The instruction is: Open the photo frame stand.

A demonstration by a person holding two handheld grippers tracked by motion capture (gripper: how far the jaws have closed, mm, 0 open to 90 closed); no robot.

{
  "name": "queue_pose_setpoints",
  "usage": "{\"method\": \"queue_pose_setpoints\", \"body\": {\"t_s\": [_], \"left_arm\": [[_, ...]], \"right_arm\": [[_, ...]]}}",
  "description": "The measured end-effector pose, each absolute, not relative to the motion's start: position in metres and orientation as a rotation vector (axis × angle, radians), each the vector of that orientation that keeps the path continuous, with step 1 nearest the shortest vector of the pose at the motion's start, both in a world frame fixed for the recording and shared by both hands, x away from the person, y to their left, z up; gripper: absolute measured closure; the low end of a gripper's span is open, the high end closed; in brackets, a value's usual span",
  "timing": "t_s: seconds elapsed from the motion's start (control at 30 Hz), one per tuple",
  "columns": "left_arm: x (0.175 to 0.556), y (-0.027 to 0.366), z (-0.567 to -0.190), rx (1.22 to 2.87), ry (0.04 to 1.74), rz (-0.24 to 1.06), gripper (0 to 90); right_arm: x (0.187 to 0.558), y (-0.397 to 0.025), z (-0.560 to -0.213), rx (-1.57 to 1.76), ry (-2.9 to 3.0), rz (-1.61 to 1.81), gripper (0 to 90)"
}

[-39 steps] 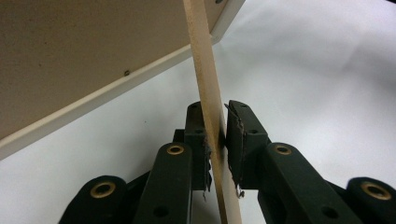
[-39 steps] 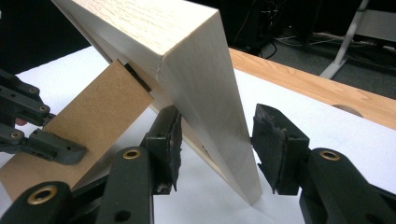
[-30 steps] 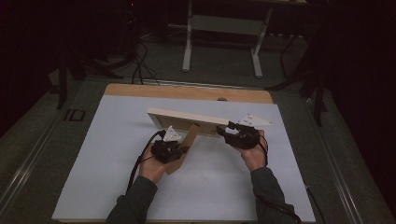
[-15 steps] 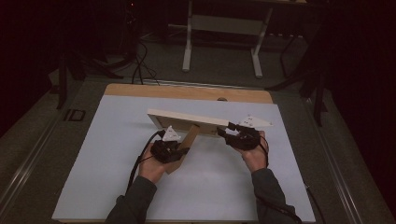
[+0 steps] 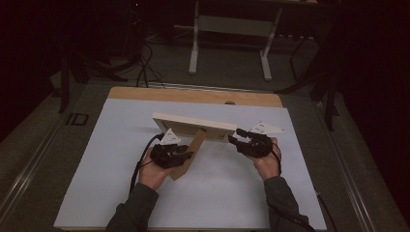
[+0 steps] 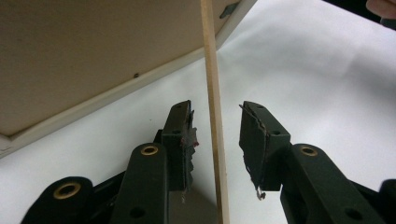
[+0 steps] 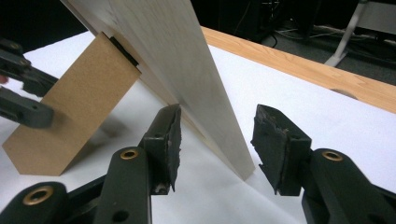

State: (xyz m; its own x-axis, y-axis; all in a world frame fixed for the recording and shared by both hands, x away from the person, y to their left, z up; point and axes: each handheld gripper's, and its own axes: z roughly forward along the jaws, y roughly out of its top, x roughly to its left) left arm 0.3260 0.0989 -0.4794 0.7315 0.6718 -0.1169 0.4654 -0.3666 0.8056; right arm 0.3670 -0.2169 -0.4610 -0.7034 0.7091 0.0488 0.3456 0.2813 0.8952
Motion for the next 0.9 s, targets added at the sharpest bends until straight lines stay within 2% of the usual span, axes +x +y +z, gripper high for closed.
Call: {"method": "queue_pose_setpoints", "body": {"t_s": [0.47, 0.57, 0.9], "left_arm": [[0.320, 0.119, -0.466, 1.952, 0.877, 0.303, 63.3], [0.319, 0.123, -0.464, 1.939, 0.878, 0.312, 65.8], [0.321, 0.139, -0.457, 1.875, 0.930, 0.340, 66.1]], "right_arm": [[0.367, -0.224, -0.467, 0.964, 2.211, 1.367, 57.3], [0.368, -0.225, -0.467, 0.965, 2.215, 1.368, 57.3], [0.366, -0.233, -0.471, 1.003, 2.181, 1.380, 58.4]]}}
